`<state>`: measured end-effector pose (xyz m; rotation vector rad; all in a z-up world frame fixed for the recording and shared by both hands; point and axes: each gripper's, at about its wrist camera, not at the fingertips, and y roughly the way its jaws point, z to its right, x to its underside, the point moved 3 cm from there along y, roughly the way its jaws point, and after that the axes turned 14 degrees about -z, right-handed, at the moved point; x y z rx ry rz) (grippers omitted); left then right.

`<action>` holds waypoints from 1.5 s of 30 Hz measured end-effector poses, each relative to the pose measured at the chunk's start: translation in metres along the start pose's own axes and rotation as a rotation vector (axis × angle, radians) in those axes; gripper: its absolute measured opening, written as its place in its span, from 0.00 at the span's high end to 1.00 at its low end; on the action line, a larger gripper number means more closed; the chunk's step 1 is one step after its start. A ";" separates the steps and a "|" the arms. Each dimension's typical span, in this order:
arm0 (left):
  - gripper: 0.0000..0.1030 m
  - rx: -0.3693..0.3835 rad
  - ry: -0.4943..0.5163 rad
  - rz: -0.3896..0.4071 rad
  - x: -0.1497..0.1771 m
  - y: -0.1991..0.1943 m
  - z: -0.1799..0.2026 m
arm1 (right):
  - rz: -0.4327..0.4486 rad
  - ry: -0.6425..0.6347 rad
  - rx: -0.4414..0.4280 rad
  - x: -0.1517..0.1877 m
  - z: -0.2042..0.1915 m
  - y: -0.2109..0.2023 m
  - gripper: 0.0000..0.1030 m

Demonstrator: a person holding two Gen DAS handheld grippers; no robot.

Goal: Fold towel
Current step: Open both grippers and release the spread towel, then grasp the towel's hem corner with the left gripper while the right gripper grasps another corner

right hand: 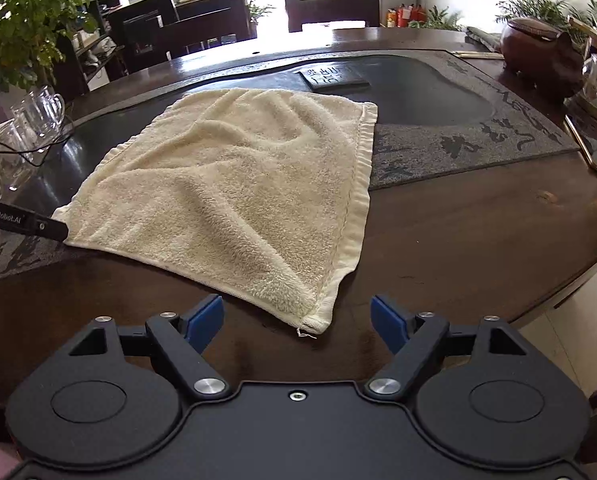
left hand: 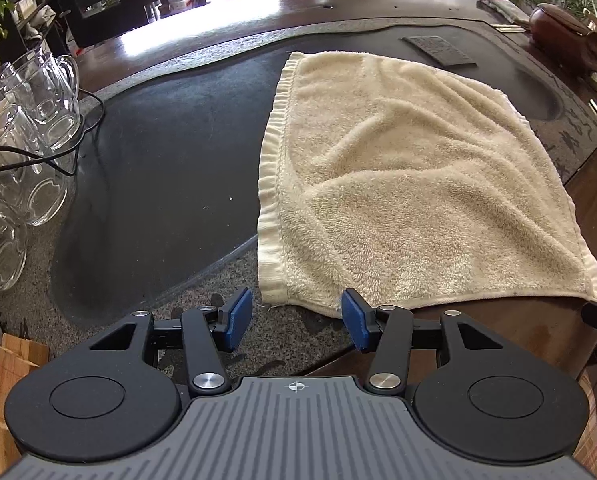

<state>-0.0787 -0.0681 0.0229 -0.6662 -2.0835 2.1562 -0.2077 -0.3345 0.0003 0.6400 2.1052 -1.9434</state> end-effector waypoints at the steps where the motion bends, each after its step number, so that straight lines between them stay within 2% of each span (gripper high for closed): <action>1: 0.51 0.004 -0.001 0.001 0.000 0.000 0.000 | -0.001 0.005 -0.003 0.000 0.000 0.000 0.19; 8: 0.51 0.008 -0.024 0.004 0.002 0.000 -0.010 | -0.004 -0.012 0.011 0.002 -0.004 0.002 0.20; 12: 0.51 0.005 -0.030 0.000 0.002 0.002 -0.015 | -0.006 -0.018 0.021 0.001 -0.005 0.002 0.27; 18: 0.51 0.039 -0.027 0.003 -0.002 0.006 -0.015 | -0.028 -0.020 0.023 0.000 -0.005 0.007 0.44; 20: 0.51 0.051 -0.023 -0.001 -0.004 0.008 -0.015 | -0.031 -0.024 0.026 0.000 -0.006 0.009 0.47; 29: 0.52 0.069 0.009 0.010 -0.011 0.013 -0.015 | -0.040 -0.037 0.040 0.000 -0.008 0.012 0.47; 34: 0.74 0.089 0.041 0.017 -0.011 0.012 -0.011 | -0.041 -0.040 0.045 0.000 -0.009 0.012 0.47; 36: 0.80 0.107 0.041 0.017 -0.011 0.012 -0.012 | -0.041 -0.042 0.046 0.000 -0.009 0.012 0.47; 40: 0.90 0.127 0.034 0.027 -0.011 0.008 -0.014 | -0.041 -0.042 0.045 0.000 -0.008 0.012 0.54; 45: 0.94 0.139 0.021 0.038 -0.010 0.004 -0.016 | -0.036 -0.050 0.048 0.000 -0.009 0.011 0.61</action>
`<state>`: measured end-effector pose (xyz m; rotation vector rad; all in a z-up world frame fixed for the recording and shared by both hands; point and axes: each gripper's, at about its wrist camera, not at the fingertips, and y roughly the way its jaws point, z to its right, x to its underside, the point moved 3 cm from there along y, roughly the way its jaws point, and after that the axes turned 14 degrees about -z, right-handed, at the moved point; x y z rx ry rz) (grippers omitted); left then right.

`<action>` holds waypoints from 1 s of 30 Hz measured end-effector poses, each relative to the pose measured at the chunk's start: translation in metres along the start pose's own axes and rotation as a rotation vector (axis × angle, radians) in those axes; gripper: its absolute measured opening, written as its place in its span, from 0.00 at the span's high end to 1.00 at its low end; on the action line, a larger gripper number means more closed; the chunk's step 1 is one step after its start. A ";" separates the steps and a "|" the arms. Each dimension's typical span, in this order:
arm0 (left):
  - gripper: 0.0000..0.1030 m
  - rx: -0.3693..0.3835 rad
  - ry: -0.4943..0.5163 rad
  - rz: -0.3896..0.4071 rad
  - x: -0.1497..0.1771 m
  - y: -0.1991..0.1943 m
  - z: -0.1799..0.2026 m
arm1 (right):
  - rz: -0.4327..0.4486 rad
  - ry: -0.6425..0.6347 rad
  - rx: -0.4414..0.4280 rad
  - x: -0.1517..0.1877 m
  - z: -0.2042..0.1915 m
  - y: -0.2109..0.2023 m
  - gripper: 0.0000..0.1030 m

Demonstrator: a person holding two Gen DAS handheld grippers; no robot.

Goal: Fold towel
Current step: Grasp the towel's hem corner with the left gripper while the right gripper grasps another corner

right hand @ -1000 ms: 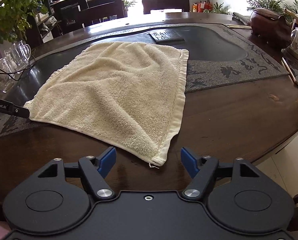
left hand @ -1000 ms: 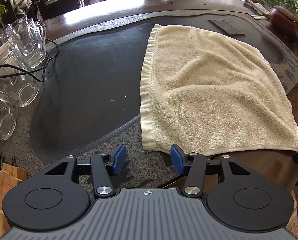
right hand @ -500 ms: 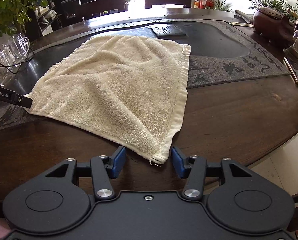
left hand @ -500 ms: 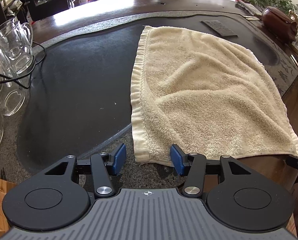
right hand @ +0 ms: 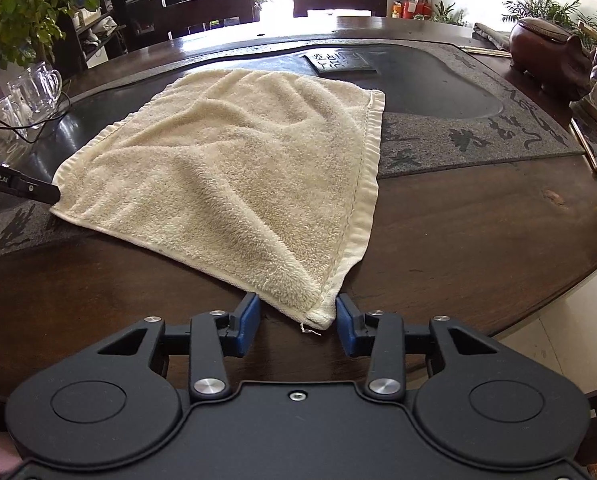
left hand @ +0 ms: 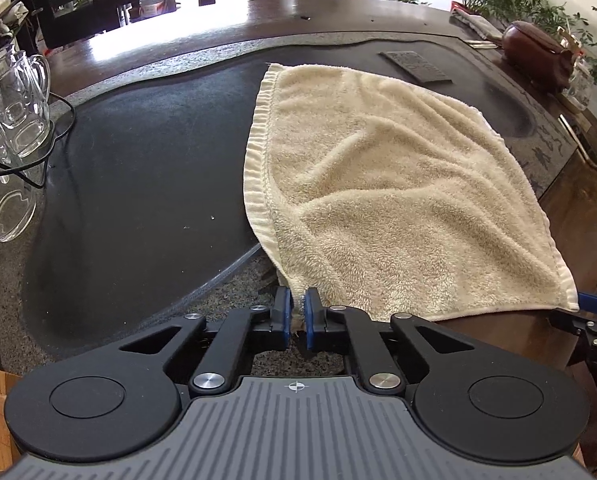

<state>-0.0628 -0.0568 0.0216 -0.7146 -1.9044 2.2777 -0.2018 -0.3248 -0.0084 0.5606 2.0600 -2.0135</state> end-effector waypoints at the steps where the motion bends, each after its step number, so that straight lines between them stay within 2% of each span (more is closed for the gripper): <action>1: 0.95 0.002 -0.003 0.001 0.000 0.000 0.000 | 0.001 0.003 -0.001 0.000 0.001 0.000 0.62; 2: 0.95 0.003 -0.003 0.001 0.001 -0.001 0.000 | 0.001 0.006 -0.003 0.000 0.001 0.000 0.63; 6: 0.96 0.004 -0.002 0.002 0.003 -0.003 0.001 | 0.008 0.013 0.014 0.001 0.003 0.000 0.79; 8: 0.96 0.008 -0.011 0.002 0.005 -0.004 0.000 | 0.013 0.018 0.016 0.001 0.004 -0.001 0.83; 9: 0.97 0.009 -0.016 0.003 0.005 -0.005 -0.001 | 0.016 0.016 0.016 0.001 0.004 -0.002 0.91; 10: 0.97 0.012 -0.023 0.003 0.006 -0.006 -0.002 | 0.021 0.017 0.019 0.001 0.005 -0.003 0.92; 14: 0.97 0.036 -0.054 0.000 0.010 -0.008 -0.007 | 0.029 0.015 0.018 0.001 0.007 -0.005 0.93; 26: 0.96 0.049 -0.061 -0.003 0.007 -0.003 -0.009 | 0.027 0.029 0.020 0.000 0.010 -0.001 0.93; 30: 0.91 0.041 -0.062 -0.008 0.008 0.000 -0.010 | 0.027 0.032 0.018 0.000 0.010 -0.001 0.92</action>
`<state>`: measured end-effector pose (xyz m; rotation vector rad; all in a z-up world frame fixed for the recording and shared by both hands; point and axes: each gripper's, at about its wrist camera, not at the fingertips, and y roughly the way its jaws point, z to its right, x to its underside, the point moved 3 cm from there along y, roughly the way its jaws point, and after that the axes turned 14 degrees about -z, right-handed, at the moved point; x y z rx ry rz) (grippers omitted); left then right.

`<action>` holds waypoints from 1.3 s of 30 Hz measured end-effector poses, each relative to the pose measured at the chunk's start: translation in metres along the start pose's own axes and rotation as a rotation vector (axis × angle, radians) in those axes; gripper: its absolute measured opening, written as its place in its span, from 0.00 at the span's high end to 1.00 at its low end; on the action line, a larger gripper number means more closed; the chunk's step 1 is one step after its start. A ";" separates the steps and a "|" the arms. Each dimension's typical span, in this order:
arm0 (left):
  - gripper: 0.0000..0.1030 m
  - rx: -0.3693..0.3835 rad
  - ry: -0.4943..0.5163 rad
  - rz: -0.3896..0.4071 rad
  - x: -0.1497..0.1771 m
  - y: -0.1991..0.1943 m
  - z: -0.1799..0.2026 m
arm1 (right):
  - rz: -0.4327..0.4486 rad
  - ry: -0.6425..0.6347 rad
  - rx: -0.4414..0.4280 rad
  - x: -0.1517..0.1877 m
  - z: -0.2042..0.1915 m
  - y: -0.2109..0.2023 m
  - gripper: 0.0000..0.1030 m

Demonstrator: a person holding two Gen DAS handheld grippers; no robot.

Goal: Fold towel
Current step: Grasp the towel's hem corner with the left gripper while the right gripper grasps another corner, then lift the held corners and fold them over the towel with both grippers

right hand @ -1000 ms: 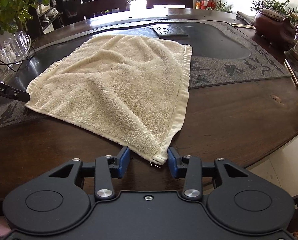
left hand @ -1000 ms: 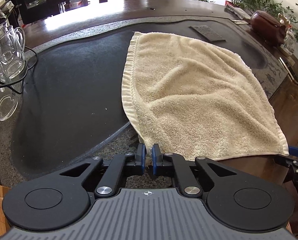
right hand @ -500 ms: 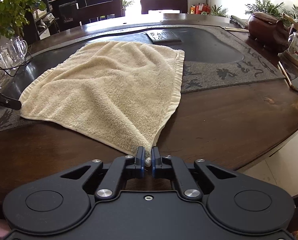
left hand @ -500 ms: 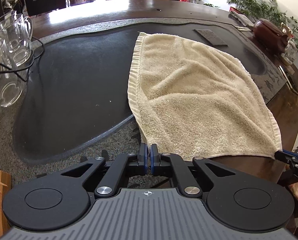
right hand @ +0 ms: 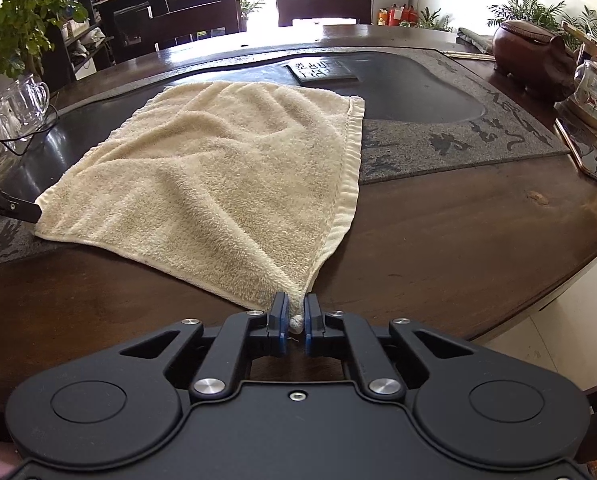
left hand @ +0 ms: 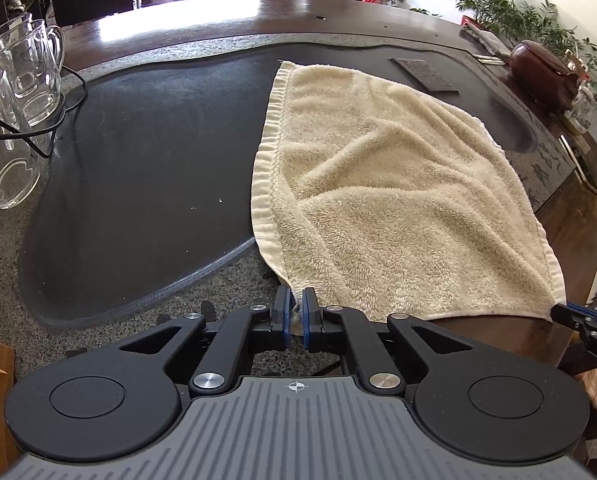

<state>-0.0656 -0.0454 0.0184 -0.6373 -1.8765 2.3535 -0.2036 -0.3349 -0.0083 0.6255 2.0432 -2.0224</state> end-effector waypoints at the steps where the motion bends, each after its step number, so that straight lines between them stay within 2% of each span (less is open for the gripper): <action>1: 0.89 0.003 -0.006 -0.012 0.000 0.002 -0.001 | 0.000 -0.001 -0.001 0.000 0.000 0.000 0.92; 4: 0.88 0.023 -0.019 -0.012 0.001 0.003 -0.003 | 0.000 0.003 -0.012 0.000 0.001 0.001 0.92; 7: 0.94 0.033 -0.030 -0.013 0.001 0.003 -0.006 | 0.001 0.018 -0.033 0.000 0.004 0.000 0.92; 11: 0.95 0.037 -0.060 0.003 0.004 -0.003 -0.011 | 0.012 0.026 -0.040 0.002 0.006 -0.007 0.93; 23: 0.95 0.093 -0.028 0.059 0.021 -0.049 -0.014 | 0.030 -0.017 -0.083 0.013 0.009 -0.051 0.93; 27: 0.95 0.111 -0.063 0.058 0.029 -0.056 -0.022 | 0.030 0.008 -0.122 0.017 0.012 -0.064 0.93; 33: 0.95 0.119 -0.140 0.103 0.016 -0.054 -0.028 | 0.080 0.068 -0.136 -0.001 0.016 -0.058 0.93; 39: 0.95 0.128 -0.203 0.166 -0.012 -0.051 -0.028 | 0.152 0.113 -0.110 -0.033 0.024 -0.047 0.93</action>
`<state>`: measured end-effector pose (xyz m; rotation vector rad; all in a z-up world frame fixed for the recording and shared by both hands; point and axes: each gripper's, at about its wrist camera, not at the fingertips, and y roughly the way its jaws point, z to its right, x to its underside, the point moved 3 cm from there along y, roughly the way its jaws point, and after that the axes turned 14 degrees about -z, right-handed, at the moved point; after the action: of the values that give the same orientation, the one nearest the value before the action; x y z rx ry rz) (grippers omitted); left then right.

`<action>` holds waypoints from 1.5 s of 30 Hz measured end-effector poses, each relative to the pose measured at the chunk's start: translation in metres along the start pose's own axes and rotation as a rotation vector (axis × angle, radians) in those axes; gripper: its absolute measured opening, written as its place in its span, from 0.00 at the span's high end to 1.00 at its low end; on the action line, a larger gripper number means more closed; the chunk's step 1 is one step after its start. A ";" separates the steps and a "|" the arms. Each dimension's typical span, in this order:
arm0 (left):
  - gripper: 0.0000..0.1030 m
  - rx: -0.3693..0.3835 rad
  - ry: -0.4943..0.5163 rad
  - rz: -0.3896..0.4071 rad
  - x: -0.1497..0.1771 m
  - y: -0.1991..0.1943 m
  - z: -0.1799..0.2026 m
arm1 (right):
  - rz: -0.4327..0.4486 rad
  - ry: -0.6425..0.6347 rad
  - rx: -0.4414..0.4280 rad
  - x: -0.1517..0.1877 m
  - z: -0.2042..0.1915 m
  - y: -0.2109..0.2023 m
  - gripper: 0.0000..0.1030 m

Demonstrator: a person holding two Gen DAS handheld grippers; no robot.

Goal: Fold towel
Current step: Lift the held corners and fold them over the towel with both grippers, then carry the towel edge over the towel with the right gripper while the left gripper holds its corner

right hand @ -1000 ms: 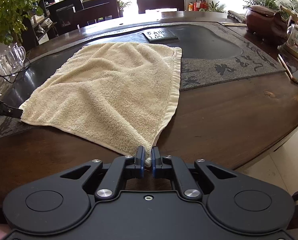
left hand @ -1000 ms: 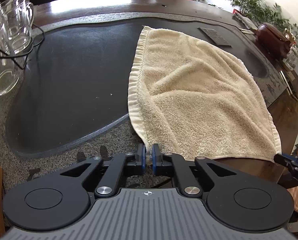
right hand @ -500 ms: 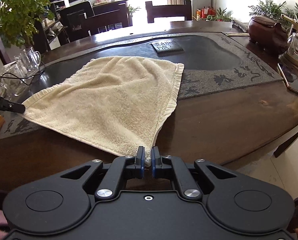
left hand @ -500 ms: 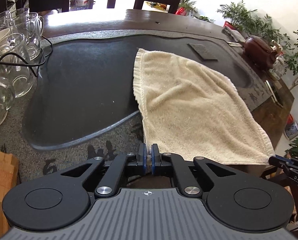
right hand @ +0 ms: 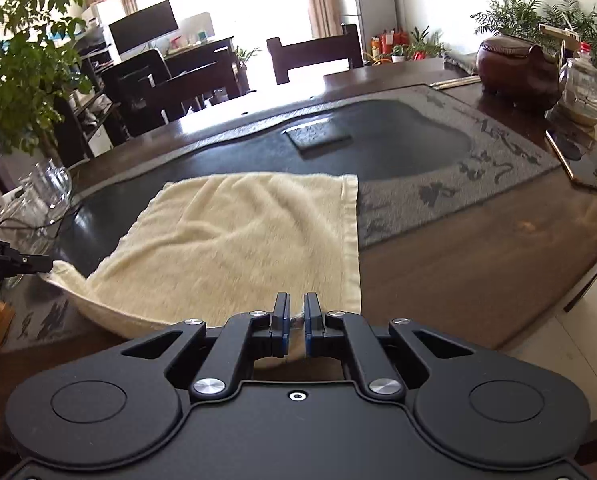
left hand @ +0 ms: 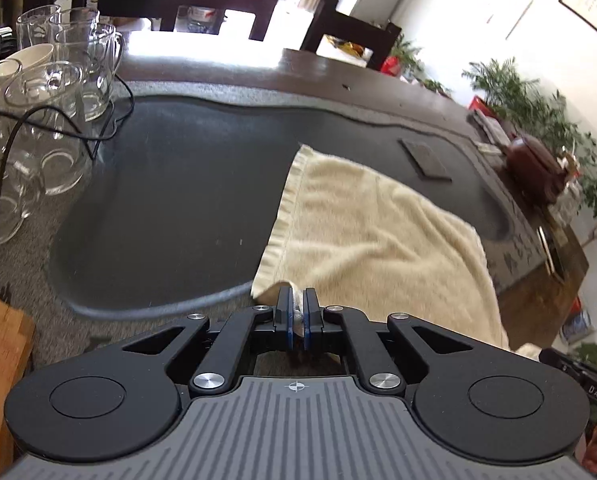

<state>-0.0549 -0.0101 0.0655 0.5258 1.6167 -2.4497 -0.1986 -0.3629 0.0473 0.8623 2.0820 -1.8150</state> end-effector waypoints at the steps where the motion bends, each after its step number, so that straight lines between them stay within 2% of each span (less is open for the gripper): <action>1: 0.95 0.002 -0.009 0.015 -0.008 0.004 0.002 | 0.012 0.000 0.002 -0.004 0.000 0.002 0.93; 5: 0.95 0.001 -0.016 0.032 -0.027 0.014 0.008 | 0.053 0.001 0.037 -0.023 0.005 0.016 0.92; 15: 0.95 -0.032 -0.013 0.074 -0.074 0.040 0.025 | 0.077 0.013 0.100 -0.060 0.013 0.043 0.93; 18: 0.95 -0.030 -0.016 0.077 -0.083 0.044 0.027 | 0.056 -0.001 0.091 -0.070 0.014 0.047 0.92; 22: 0.95 -0.032 0.006 0.068 -0.086 0.049 0.031 | 0.014 -0.057 0.080 -0.062 0.008 0.053 0.91; 23: 0.95 -0.034 0.006 0.062 -0.085 0.051 0.030 | 0.001 -0.065 0.077 -0.058 0.007 0.055 0.84; 24: 0.95 -0.034 0.004 0.059 -0.085 0.053 0.030 | -0.015 -0.074 0.071 -0.054 0.005 0.058 0.73; 26: 0.95 -0.037 -0.002 0.052 -0.083 0.055 0.027 | -0.042 -0.098 0.068 -0.043 0.000 0.063 0.59; 29: 0.95 -0.044 -0.010 0.043 -0.082 0.057 0.023 | -0.071 -0.154 0.101 -0.031 -0.010 0.069 0.55; 35: 0.95 -0.050 -0.004 0.041 -0.082 0.058 0.022 | -0.123 -0.170 0.118 -0.019 -0.015 0.085 0.56; 40: 0.95 -0.055 -0.007 0.036 -0.082 0.059 0.021 | -0.128 -0.149 0.088 -0.020 -0.014 0.084 0.85; 45: 0.95 -0.045 -0.003 0.056 -0.084 0.052 0.025 | -0.093 -0.149 0.086 -0.024 -0.015 0.070 0.91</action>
<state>0.0346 -0.0590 0.0613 0.5527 1.6296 -2.3674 -0.1358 -0.3513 0.0059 0.6378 1.9945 -1.9649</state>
